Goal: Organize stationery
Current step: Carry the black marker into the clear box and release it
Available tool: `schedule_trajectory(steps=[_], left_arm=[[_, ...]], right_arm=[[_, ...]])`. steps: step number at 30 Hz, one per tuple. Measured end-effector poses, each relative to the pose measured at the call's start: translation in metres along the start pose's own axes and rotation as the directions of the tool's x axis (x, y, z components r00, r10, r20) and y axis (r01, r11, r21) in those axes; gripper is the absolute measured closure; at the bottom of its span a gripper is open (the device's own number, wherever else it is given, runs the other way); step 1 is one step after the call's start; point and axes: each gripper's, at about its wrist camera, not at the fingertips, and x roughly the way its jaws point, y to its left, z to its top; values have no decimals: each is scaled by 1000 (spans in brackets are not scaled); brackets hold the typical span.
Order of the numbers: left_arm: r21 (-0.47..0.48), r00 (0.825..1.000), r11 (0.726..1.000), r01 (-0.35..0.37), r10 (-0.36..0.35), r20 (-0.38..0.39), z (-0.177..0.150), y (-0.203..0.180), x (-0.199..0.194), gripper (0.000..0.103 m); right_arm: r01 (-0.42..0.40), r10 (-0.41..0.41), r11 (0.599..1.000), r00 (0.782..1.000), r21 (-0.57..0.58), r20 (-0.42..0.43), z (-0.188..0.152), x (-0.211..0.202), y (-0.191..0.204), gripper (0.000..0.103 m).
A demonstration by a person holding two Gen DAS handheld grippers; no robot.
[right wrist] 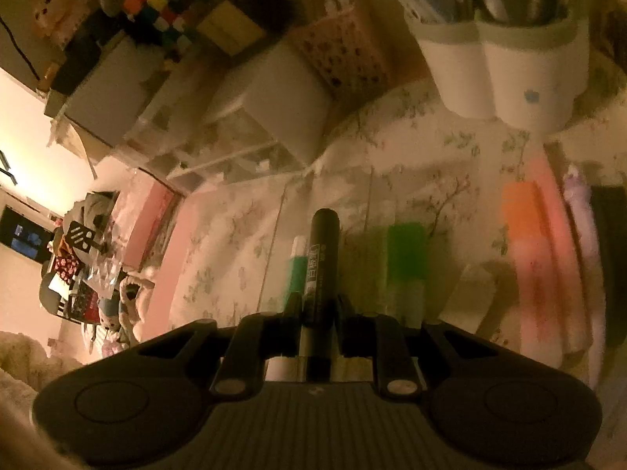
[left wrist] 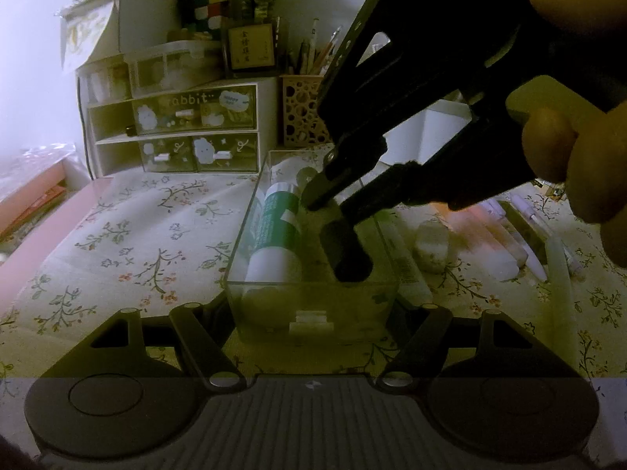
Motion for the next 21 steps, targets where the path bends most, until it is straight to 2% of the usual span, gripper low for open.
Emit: schedule_trajectory(steps=[10, 13, 17, 21], left_arm=[[2, 1000, 1000, 1, -1, 0, 0, -1, 0, 30], [3, 1000, 1000, 1, -1, 0, 0, -1, 0, 30], [2, 1000, 1000, 2, -2, 0, 0, -1, 0, 30], [2, 1000, 1000, 1, -1, 0, 0, -1, 0, 30]], right_arm=[[0, -1, 999, 1000, -44, -30, -1, 1, 2, 88], [26, -21, 997, 998, -74, 56, -1, -5, 5, 87], [-23, 23, 997, 1000, -74, -2, -3, -1, 1, 87], [-68, 70, 996, 997, -52, 42, -6, -15, -9, 87]])
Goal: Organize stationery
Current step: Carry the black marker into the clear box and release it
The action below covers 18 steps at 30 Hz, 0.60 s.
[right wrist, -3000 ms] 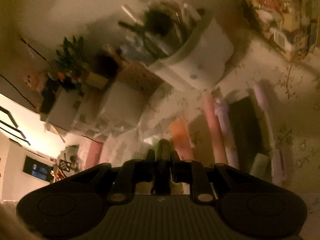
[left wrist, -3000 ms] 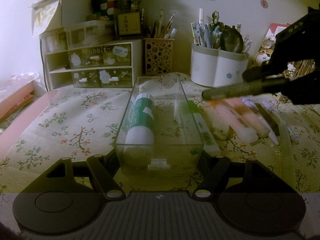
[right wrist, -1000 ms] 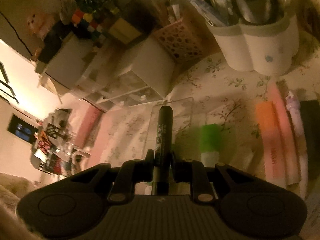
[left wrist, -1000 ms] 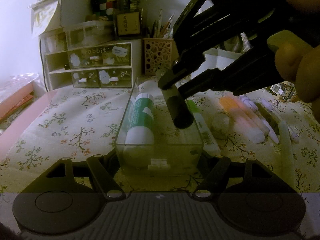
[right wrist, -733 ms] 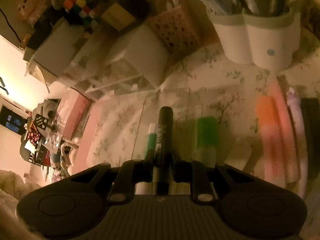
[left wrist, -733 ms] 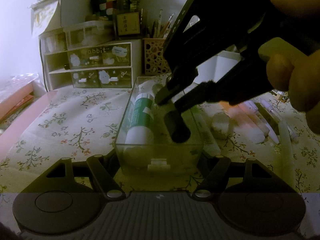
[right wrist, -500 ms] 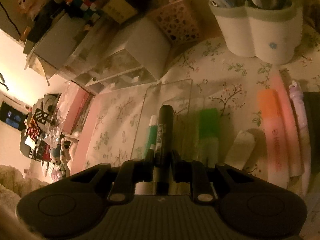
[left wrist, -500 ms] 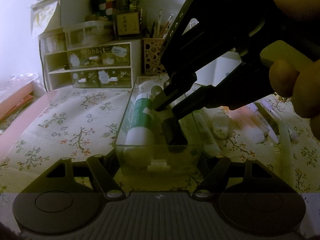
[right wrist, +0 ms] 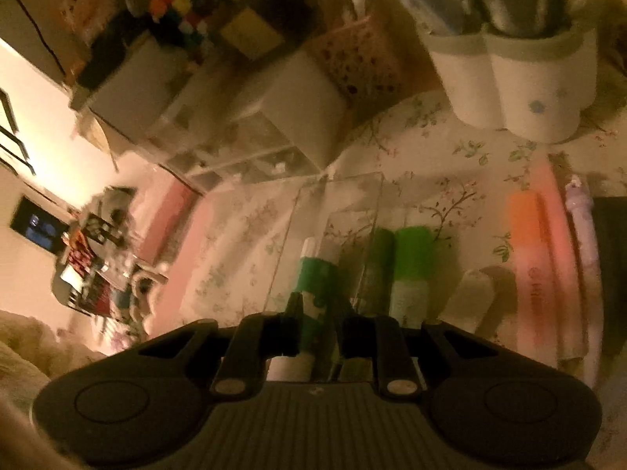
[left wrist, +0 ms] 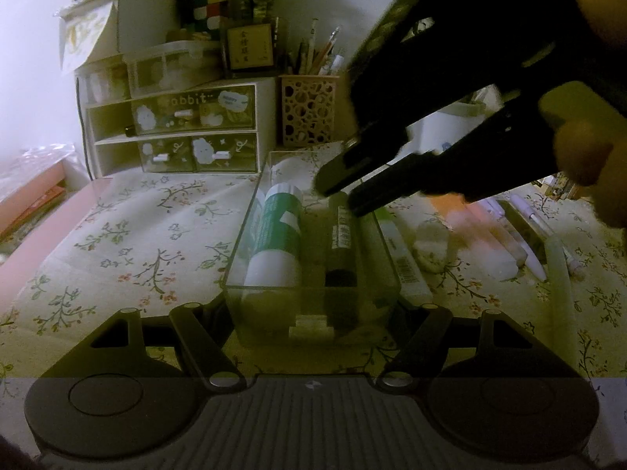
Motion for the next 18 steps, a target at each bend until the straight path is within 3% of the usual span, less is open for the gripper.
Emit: schedule_trajectory(steps=[4, 6, 8, 10, 12, 15, 17, 18], left_arm=[[0, 1000, 1000, 1, -1, 0, 0, 0, 0, 30], [0, 1000, 1000, 1, -1, 0, 0, 0, 0, 30], [0, 1000, 1000, 1, -1, 0, 0, 0, 0, 30], [1, 1000, 1000, 1, -1, 0, 0, 0, 0, 30], [0, 1000, 1000, 1, -1, 0, 0, 0, 0, 30], [1, 1000, 1000, -1, 1, -1, 1, 1, 1, 30], [-2, 1000, 1000, -4, 4, -1, 1, 1, 1, 30], [-5, 1000, 1000, -9, 9, -1, 1, 1, 1, 30]], right_arm=[[48, -42, 998, 989, -40, 139, -3, -30, -4, 83], [114, -96, 990, 976, -83, 198, -6, -44, -5, 65], [179, -149, 975, 965, -130, 214, -11, -50, -9, 24], [278, -238, 948, 944, -158, 229, -20, -48, -14, 10], [367, -322, 914, 916, -173, 238, -28, -45, -18, 10], [392, -343, 903, 905, -179, 253, -26, -56, -12, 10], [395, -314, 898, 885, -196, 344, -19, -87, 10, 9], [396, -272, 893, 854, -216, 443, -16, -108, 25, 5]])
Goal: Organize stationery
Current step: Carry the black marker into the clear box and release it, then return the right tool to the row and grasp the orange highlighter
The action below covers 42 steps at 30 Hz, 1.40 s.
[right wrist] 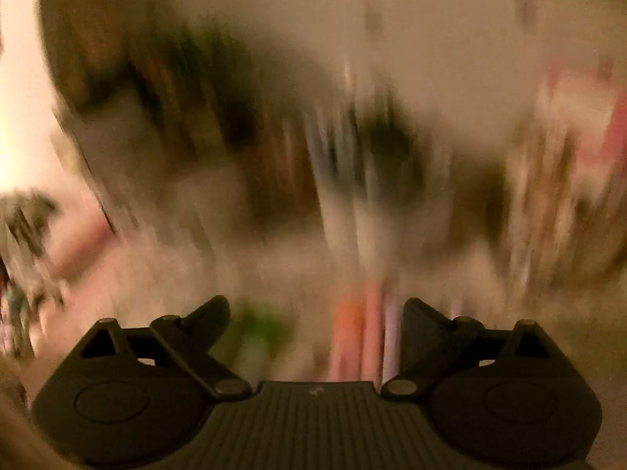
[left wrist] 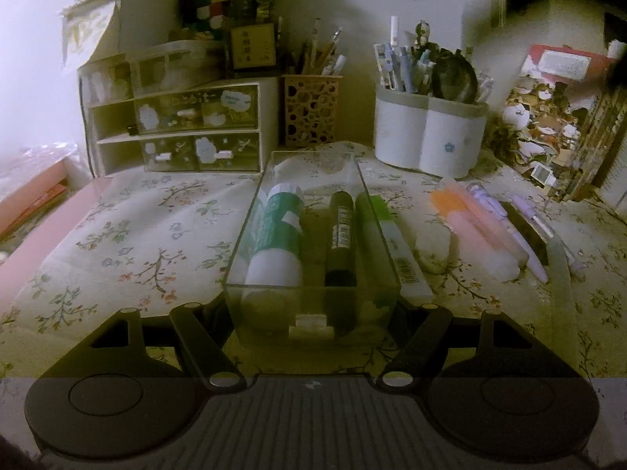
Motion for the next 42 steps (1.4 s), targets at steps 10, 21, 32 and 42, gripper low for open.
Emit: schedule_trajectory(steps=[10, 21, 32, 42], left_arm=[[-9, 1000, 1000, -21, 21, -2, 0, 1, -1, 30], [-12, 1000, 1000, -28, 28, -4, 0, 0, 0, 30], [-24, 999, 999, -39, 39, -3, 0, 1, 0, 30], [-18, 999, 999, -37, 37, -3, 0, 2, 0, 30]], right_arm=[[-5, 2, 1000, 994, 23, 111, -23, -16, -14, 11], [-175, 175, 985, 975, -13, 137, -42, 5, -2, 12], [-127, 148, 975, 984, 182, -104, -49, 39, -42, 93], [-72, 111, 982, 968, 176, -225, -54, 65, -47, 83]])
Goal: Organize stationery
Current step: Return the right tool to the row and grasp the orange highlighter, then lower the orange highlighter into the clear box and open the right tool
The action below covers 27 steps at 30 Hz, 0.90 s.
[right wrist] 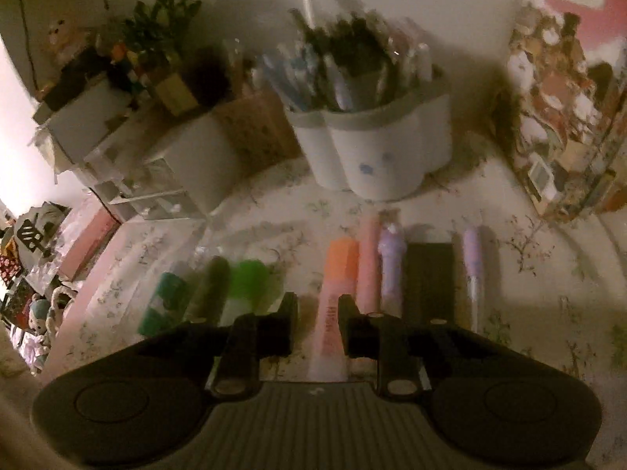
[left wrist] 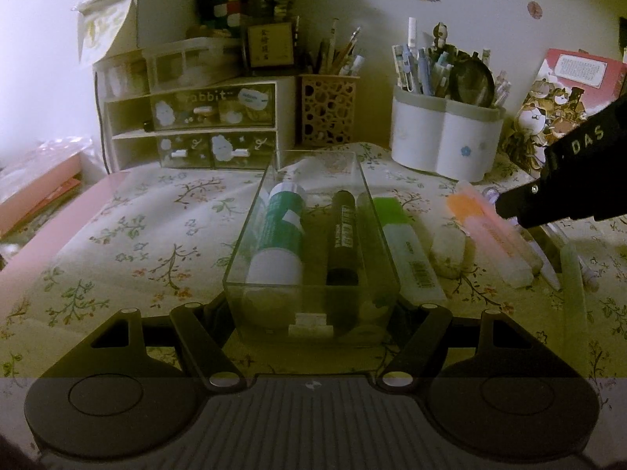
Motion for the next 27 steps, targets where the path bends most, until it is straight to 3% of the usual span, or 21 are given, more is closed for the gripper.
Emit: schedule_trajectory(steps=[5, 7, 11, 19, 22, 25, 27], left_arm=[[2, 1000, 1000, 1, -1, 0, 0, 0, 0, 30], [2, 1000, 1000, 4, -4, 0, 0, 0, 0, 30], [3, 1000, 1000, 6, -6, 1, 0, 1, -1, 30], [2, 1000, 1000, 6, -6, 1, 1, 1, 0, 30], [2, 1000, 1000, 7, -7, 1, 1, 1, 0, 30], [3, 1000, 1000, 6, -6, 1, 1, 2, 0, 30], [3, 1000, 1000, 7, -7, 1, 1, 1, -1, 30]], right_arm=[[49, -54, 995, 997, -89, -47, -9, 14, 11, 83], [73, -77, 994, 996, -78, -50, -10, 22, 7, 76], [117, -120, 989, 992, -89, -39, -5, 26, 7, 73], [106, -115, 985, 992, -136, -58, 7, 37, 11, 67], [117, -125, 983, 991, -143, -50, 6, 38, 13, 67], [127, -132, 985, 991, -117, -34, 6, 38, 12, 76], [96, -100, 992, 994, -77, -50, 9, 36, 8, 77]])
